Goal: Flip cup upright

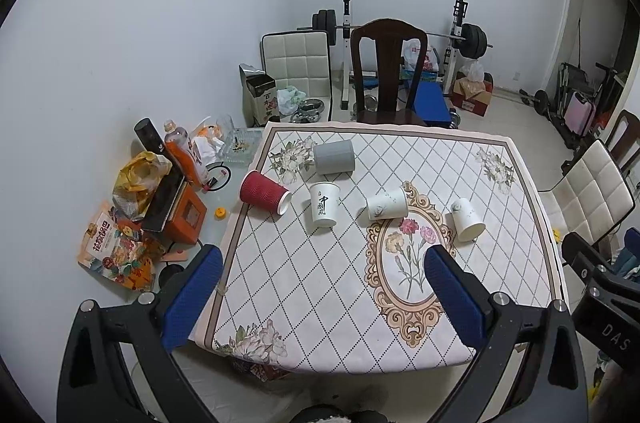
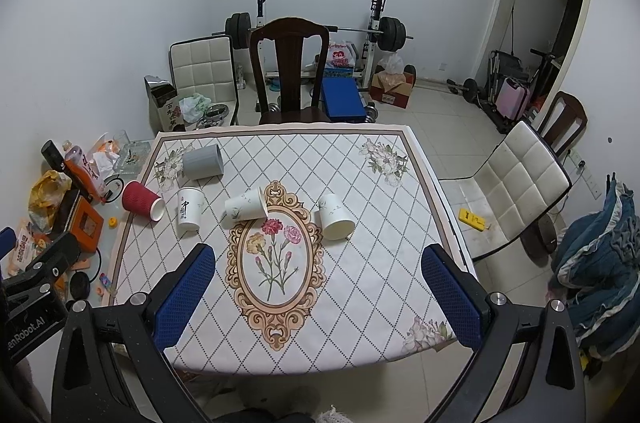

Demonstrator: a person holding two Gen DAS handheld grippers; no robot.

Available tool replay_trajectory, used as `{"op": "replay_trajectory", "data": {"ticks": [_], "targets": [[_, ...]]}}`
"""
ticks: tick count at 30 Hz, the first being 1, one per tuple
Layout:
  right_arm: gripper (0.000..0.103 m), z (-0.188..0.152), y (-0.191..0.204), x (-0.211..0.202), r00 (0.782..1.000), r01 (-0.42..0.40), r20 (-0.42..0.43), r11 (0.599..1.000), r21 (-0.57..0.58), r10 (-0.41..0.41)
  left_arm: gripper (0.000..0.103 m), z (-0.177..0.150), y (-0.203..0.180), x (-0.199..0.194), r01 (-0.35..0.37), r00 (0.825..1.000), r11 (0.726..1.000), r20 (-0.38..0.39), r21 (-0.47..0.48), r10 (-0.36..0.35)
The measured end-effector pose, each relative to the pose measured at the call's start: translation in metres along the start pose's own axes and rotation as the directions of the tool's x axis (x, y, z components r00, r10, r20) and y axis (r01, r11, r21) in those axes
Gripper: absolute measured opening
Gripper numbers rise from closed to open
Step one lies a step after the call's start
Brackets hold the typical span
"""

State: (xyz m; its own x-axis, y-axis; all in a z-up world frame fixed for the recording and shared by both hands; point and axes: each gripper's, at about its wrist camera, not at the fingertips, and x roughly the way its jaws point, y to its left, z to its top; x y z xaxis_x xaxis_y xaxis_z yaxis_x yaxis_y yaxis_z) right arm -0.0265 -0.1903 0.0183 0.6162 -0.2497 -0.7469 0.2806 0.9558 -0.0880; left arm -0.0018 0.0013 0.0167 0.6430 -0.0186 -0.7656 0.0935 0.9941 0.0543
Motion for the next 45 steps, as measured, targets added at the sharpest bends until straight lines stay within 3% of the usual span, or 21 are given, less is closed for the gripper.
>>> {"op": "replay_trajectory", "data": {"ticks": [45], "targets": [[0.103,-0.0033,0.0093,0.0044,1.000,0.008,0.014,1.000,0.000,-0.008,0.103,0.0036,0.0040,0.0007,0.012,1.000,1.000,0.013,0.004,-0.012]]}}
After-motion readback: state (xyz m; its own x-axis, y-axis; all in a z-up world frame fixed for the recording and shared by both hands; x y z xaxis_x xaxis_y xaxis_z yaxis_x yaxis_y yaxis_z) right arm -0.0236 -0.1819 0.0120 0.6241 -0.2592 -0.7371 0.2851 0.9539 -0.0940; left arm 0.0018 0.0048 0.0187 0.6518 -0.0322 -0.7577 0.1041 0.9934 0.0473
